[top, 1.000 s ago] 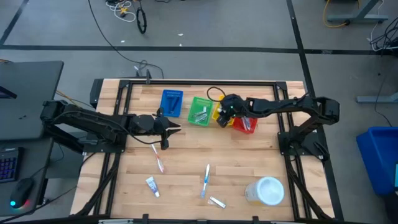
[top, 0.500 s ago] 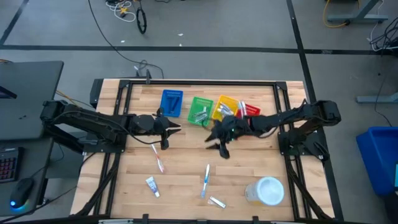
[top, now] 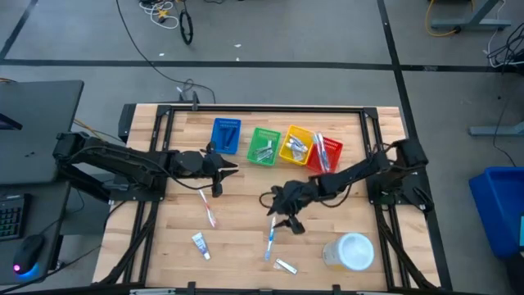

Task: Pick & Place Travel size toiletries
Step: Put the blue toothbrush into the red bin

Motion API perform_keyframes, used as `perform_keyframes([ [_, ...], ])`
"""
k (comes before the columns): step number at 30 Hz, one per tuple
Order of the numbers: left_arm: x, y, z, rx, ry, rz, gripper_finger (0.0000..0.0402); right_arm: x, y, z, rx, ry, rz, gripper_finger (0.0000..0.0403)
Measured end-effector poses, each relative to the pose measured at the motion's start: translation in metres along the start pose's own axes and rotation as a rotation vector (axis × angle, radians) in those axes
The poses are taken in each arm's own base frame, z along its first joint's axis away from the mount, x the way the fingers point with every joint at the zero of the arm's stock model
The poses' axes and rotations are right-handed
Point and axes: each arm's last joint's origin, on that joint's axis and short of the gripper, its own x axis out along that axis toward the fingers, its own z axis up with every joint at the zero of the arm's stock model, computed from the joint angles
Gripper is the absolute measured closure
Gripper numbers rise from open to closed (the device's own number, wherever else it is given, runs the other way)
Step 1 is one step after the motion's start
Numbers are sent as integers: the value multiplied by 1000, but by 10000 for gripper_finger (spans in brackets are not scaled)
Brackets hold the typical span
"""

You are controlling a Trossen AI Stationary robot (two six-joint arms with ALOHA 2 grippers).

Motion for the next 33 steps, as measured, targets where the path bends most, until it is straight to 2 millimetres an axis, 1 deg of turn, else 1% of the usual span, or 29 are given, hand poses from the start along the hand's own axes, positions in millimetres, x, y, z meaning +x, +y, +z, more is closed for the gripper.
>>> perform_keyframes([
  [3, 0, 0, 0, 0, 1, 0, 323, 15, 11, -3, -43, -48, 91, 171],
  [5, 0, 0, 0, 1, 2, 0, 323, 25, 18, -8, -70, -52, 144, 177],
  [8, 0, 0, 0, 1, 3, 0, 323, 38, 27, -21, -103, -7, 175, 186],
  [10, 0, 0, 0, 1, 4, 0, 323, 43, 30, -26, -126, 5, 164, 190],
  [14, 0, 0, -1, 1, 4, 0, 323, 45, 31, -20, -161, -23, 82, 195],
  [16, 0, 0, 0, 1, 4, 0, 322, 45, 30, -21, -192, -15, 60, 196],
  [19, 0, 0, -1, 1, 5, 0, 322, 47, 29, -24, -199, -4, 61, 195],
  [25, 0, 0, -1, 1, 5, 1, 322, 47, 28, -25, -180, 2, 59, 194],
  [27, 0, 0, -1, 1, 5, 0, 322, 48, 27, -20, -172, 29, 59, 198],
  [30, 0, 0, 0, 1, 4, 0, 322, 50, 27, -8, -164, 89, 65, 203],
  [33, 0, 0, 0, 2, 4, 0, 322, 50, 26, 3, -200, 184, 76, 206],
])
